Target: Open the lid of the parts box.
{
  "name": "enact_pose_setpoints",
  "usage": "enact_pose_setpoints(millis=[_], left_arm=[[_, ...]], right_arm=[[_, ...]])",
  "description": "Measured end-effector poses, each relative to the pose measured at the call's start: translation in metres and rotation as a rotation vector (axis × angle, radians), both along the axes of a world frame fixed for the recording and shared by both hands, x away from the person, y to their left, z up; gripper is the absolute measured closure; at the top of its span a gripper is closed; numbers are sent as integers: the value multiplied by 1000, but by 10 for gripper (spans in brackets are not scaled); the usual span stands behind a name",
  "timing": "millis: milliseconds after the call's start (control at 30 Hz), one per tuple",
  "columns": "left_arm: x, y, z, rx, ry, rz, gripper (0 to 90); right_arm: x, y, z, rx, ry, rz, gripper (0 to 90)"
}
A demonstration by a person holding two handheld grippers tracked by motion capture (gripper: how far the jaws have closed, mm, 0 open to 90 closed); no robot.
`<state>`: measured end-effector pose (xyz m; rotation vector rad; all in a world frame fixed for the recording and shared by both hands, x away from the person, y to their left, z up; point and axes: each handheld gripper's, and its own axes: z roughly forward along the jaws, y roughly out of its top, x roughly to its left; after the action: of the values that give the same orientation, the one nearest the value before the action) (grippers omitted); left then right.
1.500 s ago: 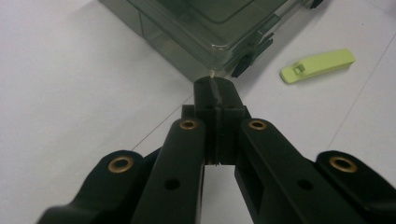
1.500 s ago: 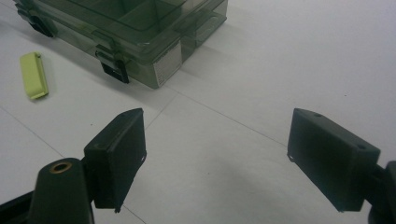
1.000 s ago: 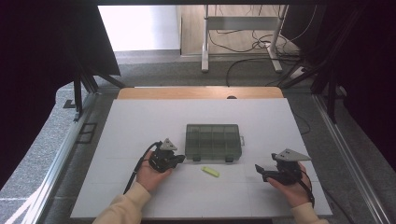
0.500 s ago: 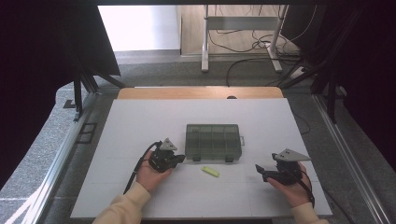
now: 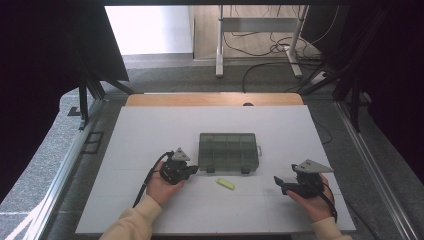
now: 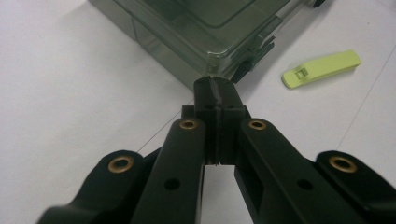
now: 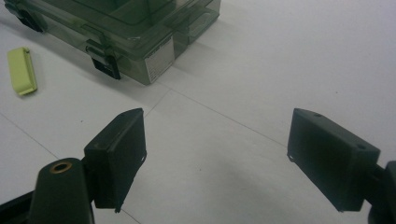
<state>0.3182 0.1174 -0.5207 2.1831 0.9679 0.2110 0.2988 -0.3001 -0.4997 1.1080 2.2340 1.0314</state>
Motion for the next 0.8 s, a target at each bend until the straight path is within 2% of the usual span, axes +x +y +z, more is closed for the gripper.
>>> enact_pose_setpoints(millis=[433, 800], left_arm=[[-1, 2, 3, -20, -17, 11, 900], [-1, 2, 6, -64, -38, 12, 900]], right_arm=[[0, 0, 0, -1, -1, 1, 196], [1, 1, 0, 0, -2, 0, 196]])
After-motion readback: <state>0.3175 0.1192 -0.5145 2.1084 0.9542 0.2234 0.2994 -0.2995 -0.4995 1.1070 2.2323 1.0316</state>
